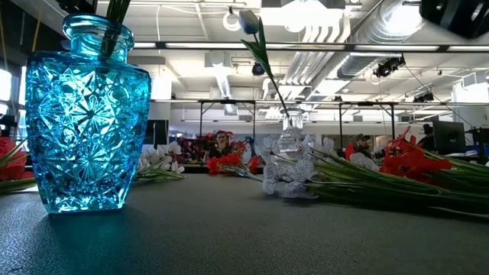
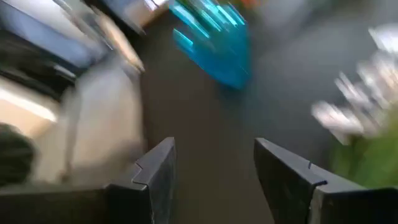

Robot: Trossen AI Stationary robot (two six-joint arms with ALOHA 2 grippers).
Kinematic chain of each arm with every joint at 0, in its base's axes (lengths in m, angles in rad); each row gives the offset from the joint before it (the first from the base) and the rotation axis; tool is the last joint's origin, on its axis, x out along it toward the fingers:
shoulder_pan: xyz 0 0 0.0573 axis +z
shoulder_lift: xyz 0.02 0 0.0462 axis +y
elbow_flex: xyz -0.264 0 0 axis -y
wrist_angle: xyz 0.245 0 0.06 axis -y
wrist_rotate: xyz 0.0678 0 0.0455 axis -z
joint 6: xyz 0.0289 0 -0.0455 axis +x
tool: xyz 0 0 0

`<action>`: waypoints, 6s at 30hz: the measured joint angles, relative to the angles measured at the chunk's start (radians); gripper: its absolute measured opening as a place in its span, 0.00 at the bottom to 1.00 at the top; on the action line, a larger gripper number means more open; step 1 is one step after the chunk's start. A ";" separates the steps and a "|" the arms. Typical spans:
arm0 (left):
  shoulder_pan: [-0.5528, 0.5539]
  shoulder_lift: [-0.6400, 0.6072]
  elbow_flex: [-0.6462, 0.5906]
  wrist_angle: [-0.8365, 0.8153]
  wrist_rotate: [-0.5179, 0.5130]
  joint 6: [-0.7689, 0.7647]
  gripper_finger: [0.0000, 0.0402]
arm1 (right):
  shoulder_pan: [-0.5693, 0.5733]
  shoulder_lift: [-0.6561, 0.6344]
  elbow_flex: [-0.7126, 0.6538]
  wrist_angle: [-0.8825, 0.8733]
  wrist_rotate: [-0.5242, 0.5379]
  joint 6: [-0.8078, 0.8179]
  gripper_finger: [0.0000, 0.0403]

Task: Sort flowers into vase by color
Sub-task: Put the white flowers into the transparent vase

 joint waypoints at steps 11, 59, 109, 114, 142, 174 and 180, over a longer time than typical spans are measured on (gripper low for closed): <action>0.000 0.043 0.000 -0.004 -0.017 -0.045 0.51 | -0.194 0.089 0.023 -0.235 -0.517 0.125 0.47; 0.003 0.092 0.000 0.008 -0.085 -0.070 0.51 | -0.157 0.420 0.482 -0.855 -0.526 -0.024 0.40; 0.003 0.092 0.000 0.010 -0.084 -0.079 0.51 | 0.071 0.044 -0.064 -0.231 0.540 0.105 0.00; 0.003 0.092 0.000 0.010 -0.084 -0.079 0.51 | -0.010 -0.043 -0.285 0.185 0.717 -0.171 0.00; 0.003 0.092 0.000 0.063 -0.084 -0.071 0.51 | -0.834 -0.060 -0.558 1.654 -0.116 -1.343 0.00; 0.003 0.092 0.000 0.061 -0.084 -0.070 0.51 | -0.815 -0.031 -0.591 1.464 -0.061 -1.253 0.26; 0.003 0.092 0.000 0.061 -0.084 -0.070 0.51 | -0.784 -0.031 -0.591 1.415 -0.010 -1.258 0.45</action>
